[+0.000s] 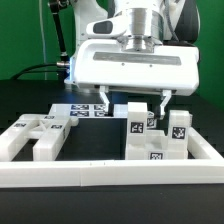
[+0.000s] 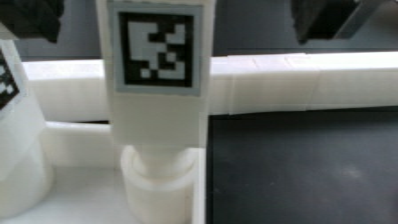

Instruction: Assemble chair

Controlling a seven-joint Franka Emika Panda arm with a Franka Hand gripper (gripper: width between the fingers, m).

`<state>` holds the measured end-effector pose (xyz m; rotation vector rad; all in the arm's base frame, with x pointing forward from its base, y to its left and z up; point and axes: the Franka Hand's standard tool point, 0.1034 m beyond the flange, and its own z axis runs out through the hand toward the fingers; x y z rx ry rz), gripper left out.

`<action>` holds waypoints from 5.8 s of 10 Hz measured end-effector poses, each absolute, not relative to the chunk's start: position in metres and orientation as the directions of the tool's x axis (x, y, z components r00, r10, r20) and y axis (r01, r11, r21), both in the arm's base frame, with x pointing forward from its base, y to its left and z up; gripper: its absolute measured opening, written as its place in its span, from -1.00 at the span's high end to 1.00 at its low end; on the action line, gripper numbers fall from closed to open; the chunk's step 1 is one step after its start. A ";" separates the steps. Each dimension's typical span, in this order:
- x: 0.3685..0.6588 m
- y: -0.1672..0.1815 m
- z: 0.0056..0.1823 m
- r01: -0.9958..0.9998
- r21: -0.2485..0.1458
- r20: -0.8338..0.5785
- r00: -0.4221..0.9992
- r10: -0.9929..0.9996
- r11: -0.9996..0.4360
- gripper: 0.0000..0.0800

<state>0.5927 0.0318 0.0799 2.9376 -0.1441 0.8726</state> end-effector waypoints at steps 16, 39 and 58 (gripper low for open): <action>0.604 0.030 0.088 -0.137 -0.044 -0.030 0.990 -0.135 -0.990 -0.62; 0.606 0.051 0.087 -1.000 -0.027 -0.058 -0.004 -0.998 0.006 0.27; 0.608 0.048 0.087 -0.309 -0.063 0.032 0.950 -0.311 -0.949 -0.10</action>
Offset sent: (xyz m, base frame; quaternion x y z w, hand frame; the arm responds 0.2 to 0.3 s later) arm 0.0051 -0.0054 0.0313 0.0026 -0.0333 0.0035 0.9994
